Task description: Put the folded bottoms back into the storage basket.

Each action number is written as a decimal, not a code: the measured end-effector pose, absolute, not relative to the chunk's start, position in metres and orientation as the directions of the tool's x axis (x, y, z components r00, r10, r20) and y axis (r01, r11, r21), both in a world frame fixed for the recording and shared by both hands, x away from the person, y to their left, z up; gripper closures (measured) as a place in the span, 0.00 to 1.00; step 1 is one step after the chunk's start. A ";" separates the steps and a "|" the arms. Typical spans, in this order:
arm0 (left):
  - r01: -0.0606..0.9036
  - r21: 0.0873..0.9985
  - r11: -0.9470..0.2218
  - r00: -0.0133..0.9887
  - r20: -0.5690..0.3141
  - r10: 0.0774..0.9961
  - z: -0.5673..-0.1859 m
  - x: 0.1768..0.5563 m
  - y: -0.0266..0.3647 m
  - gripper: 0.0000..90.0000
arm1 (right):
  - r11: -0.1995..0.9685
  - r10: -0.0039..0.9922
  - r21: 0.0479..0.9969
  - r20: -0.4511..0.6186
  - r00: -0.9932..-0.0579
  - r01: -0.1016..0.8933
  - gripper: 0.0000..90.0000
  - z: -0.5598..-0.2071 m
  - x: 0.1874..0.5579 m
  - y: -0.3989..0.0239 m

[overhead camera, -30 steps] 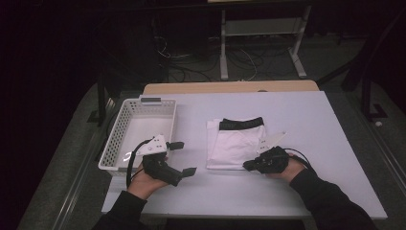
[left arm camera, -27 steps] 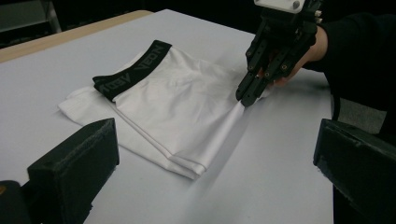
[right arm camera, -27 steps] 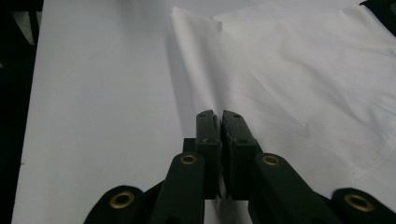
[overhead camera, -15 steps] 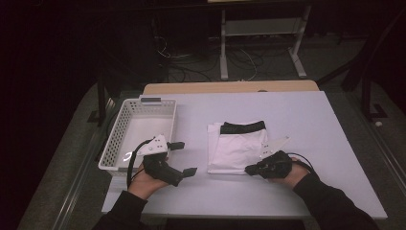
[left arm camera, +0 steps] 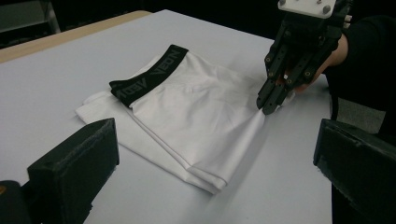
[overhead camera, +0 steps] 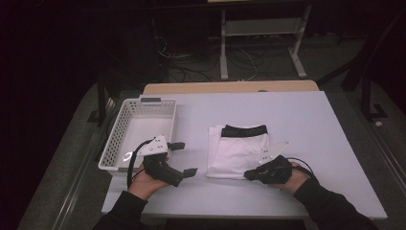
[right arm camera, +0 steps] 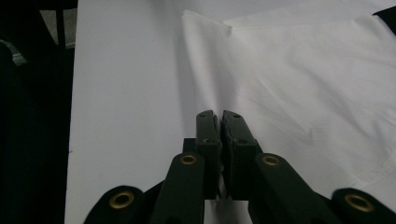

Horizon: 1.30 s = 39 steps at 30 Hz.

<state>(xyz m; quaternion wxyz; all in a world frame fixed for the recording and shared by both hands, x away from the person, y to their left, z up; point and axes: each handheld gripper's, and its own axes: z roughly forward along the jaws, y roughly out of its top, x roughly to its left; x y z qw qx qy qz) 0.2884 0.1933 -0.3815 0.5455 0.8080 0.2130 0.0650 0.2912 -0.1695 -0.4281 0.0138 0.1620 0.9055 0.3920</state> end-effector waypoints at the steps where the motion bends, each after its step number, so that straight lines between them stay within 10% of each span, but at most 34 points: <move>1: 0.273 0.909 -0.314 0.901 -0.127 0.415 -0.381 0.288 0.193 0.00 | 0.641 0.303 0.714 0.103 -0.948 0.282 0.95 -0.429 0.291 -0.169; 33: 0.269 0.908 -0.320 0.903 -0.123 0.412 -0.382 0.288 0.190 0.00 | 0.679 0.256 0.690 0.100 -0.962 0.252 0.95 -0.432 0.272 -0.167; 39: 0.274 0.908 -0.316 0.901 -0.127 0.416 -0.382 0.287 0.190 0.00 | 0.643 0.261 0.716 0.127 -0.957 0.271 0.81 -0.429 0.272 -0.170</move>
